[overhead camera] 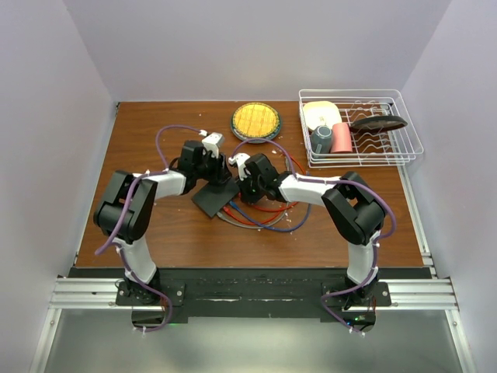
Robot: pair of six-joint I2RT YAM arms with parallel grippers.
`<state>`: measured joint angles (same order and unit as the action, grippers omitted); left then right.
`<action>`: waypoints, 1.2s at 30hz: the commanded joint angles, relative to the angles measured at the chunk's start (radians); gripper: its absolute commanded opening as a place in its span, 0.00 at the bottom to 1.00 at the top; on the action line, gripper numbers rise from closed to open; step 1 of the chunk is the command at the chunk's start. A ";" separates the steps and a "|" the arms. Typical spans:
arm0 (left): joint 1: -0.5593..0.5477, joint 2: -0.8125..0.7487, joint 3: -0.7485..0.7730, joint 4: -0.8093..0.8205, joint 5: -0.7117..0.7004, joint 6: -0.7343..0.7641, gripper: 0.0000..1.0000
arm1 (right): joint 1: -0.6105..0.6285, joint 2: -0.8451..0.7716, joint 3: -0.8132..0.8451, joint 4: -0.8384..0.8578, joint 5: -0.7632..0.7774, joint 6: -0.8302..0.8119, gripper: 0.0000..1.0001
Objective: Insert the plug into the switch port
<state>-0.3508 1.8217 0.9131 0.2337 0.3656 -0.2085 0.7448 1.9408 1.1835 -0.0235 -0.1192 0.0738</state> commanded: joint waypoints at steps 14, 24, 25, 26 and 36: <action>-0.246 0.143 -0.203 -0.356 0.549 -0.183 0.35 | -0.022 -0.046 0.096 0.781 0.150 0.049 0.00; -0.244 0.162 -0.200 -0.386 0.392 -0.203 0.35 | -0.039 -0.052 0.065 0.771 0.174 0.052 0.00; -0.244 0.165 -0.185 -0.390 0.380 -0.206 0.36 | -0.039 -0.057 0.059 0.764 0.174 0.046 0.00; -0.244 0.169 -0.177 -0.389 0.366 -0.210 0.36 | -0.039 -0.065 0.056 0.760 0.173 0.044 0.00; -0.166 0.240 -0.103 -0.352 0.259 -0.246 0.48 | -0.038 -0.095 -0.024 0.706 0.135 0.047 0.06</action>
<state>-0.3660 1.9266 0.9226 0.3954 0.3092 -0.3389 0.7238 1.9060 1.1069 0.0772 -0.0620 0.1192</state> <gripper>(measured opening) 0.476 0.056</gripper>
